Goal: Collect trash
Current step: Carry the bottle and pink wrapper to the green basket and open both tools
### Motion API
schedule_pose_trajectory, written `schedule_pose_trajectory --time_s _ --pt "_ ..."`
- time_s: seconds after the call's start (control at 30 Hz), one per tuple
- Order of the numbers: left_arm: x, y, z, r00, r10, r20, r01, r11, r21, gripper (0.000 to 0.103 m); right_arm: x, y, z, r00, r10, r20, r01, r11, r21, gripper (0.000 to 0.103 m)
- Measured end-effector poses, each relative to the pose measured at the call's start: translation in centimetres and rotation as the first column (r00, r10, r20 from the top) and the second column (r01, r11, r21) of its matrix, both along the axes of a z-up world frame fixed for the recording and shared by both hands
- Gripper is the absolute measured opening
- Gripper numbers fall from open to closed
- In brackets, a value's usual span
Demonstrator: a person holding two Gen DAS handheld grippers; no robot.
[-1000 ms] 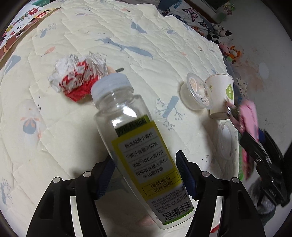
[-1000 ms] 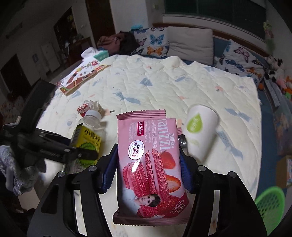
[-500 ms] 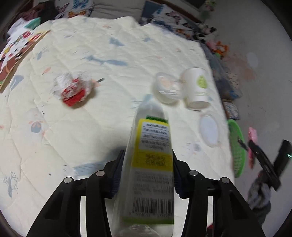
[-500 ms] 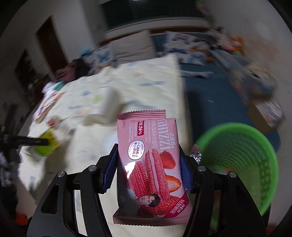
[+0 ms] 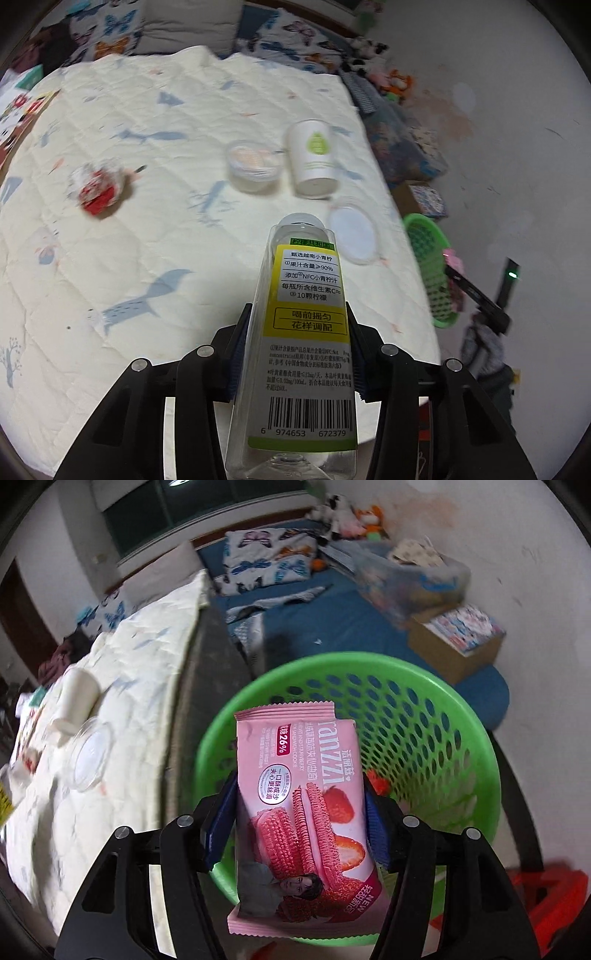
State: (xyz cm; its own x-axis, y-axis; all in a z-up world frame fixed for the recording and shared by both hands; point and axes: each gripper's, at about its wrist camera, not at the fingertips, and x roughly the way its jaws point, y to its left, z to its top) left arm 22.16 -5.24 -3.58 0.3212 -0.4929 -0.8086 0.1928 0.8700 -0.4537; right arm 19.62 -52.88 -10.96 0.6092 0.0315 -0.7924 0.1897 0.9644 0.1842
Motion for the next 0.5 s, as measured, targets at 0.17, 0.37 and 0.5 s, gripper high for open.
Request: schedule_pose_trajectory --time_s 0.17,0.37,0.5 --pt "0.5 -4.6 1.7 0.995 -0.099 0.03 0.1 0.993 -0.054 0.044 -0.2 -2.4 -0.4 0.998 -0.06 0.01 0.06 0.998 0.018 0.073" --pt "2.2 -13.4 1.8 0.966 -0.257 0.028 0.258 0.962 -0.091 0.044 -1.4 -3.5 0.7 0.996 -0.073 0.045 0.073 0.997 -0.009 0.08" --pt "3.7 -20.1 1.0 0.935 -0.354 0.004 0.354 0.932 -0.08 0.044 -3.4 -3.7 1.8 0.994 -0.075 0.079 0.078 0.997 -0.029 0.08"
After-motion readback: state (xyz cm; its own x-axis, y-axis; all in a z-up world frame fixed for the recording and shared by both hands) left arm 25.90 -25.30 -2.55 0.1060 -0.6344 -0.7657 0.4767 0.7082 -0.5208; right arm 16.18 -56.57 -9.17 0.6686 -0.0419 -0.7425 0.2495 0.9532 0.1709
